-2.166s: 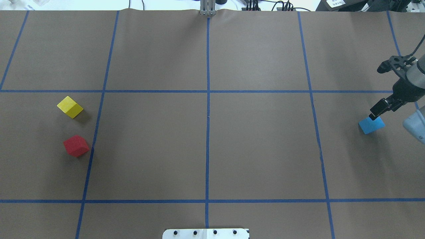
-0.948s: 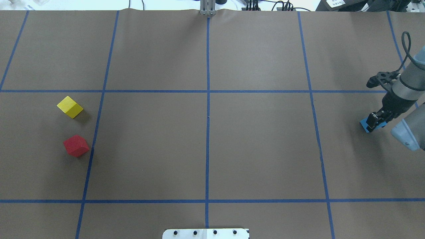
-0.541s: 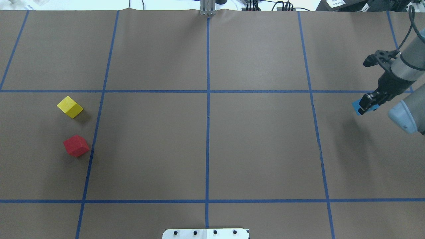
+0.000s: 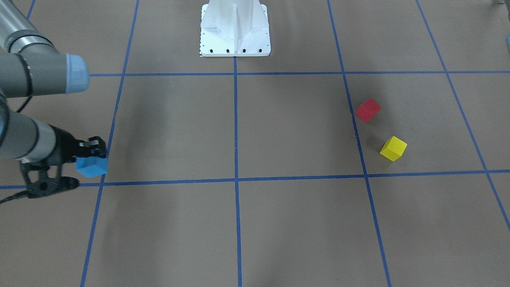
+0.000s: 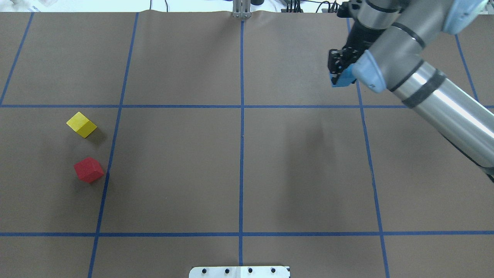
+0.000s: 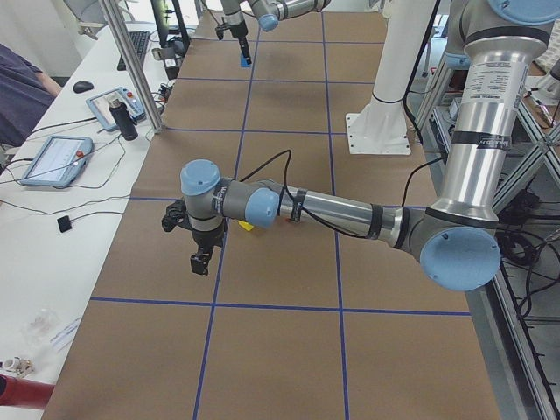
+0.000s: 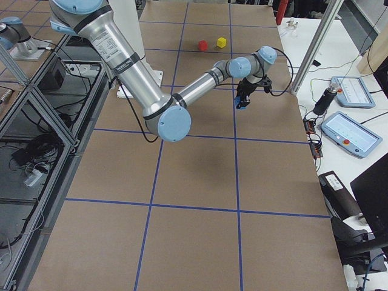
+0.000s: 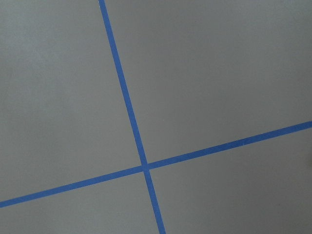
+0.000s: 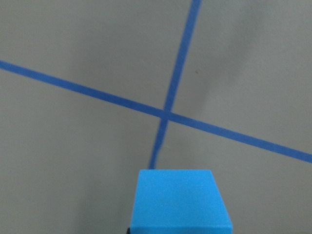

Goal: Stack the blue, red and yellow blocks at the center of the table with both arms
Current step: 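Carry the blue cube with the right gripper to the table center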

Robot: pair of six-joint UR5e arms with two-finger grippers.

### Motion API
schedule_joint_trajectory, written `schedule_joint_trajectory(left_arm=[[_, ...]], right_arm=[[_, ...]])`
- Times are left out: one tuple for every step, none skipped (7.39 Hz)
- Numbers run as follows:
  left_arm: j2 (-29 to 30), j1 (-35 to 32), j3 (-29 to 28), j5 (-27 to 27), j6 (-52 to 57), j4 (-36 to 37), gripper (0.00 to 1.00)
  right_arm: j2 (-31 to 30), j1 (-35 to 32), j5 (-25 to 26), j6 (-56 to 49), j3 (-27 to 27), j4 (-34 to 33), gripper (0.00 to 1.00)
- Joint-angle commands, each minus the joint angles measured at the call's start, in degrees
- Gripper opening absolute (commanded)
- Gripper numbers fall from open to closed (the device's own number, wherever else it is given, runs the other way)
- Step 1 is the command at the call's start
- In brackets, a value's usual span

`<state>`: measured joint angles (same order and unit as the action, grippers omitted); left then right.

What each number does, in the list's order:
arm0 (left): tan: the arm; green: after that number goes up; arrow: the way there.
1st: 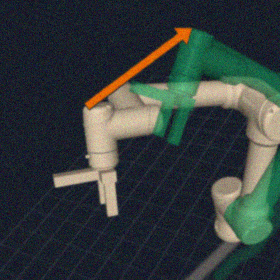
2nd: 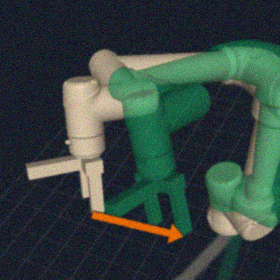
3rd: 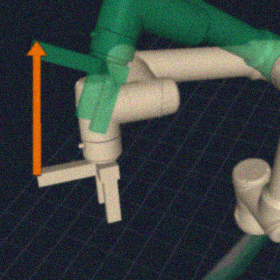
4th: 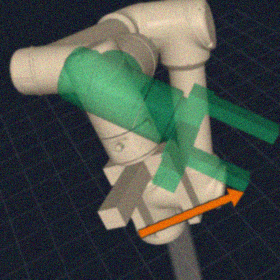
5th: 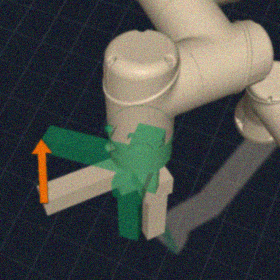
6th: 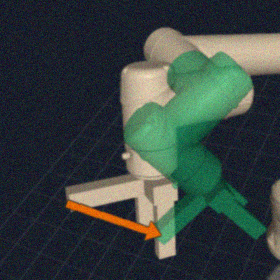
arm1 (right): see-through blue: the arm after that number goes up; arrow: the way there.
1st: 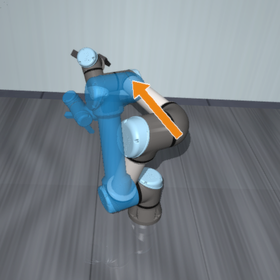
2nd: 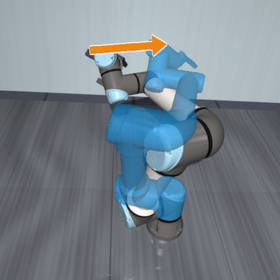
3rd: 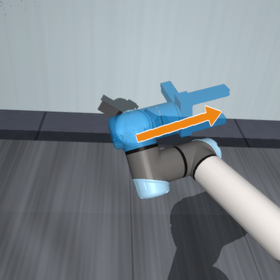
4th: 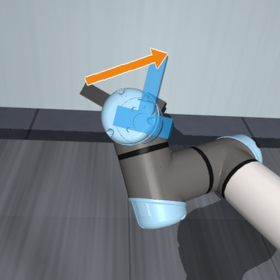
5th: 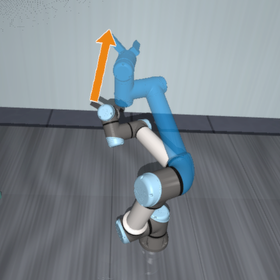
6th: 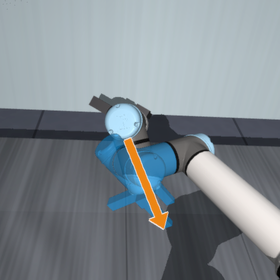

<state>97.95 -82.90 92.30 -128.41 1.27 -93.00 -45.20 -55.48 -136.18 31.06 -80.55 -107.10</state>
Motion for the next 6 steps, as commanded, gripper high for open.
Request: schedule_joint_trajectory(left_arm=[[-0.04,0.02,-1.15,0.00,0.04,-0.16,1.00],[0.05,1.23,-1.16,-0.08,-0.39,-0.07,1.00],[0.05,1.51,-1.07,0.00,-0.13,-0.07,1.00],[-0.03,1.51,-1.16,0.00,-0.13,-0.07,1.00],[-0.04,1.51,-1.16,-0.08,-0.04,-0.16,1.00],[-0.04,1.51,-1.16,0.00,0.13,-0.16,1.00]], right_arm=[[12.92,9.55,5.29,15.55,13.26,8.16,0.00],[13.73,13.42,10.61,20.30,16.10,13.97,0.00],[15.39,15.46,12.15,22.61,19.87,17.68,0.00],[16.27,16.79,12.60,22.81,21.12,18.85,0.00],[16.63,18.28,14.69,22.73,21.14,19.29,0.00],[16.98,18.82,15.93,22.81,21.31,20.52,0.00]])
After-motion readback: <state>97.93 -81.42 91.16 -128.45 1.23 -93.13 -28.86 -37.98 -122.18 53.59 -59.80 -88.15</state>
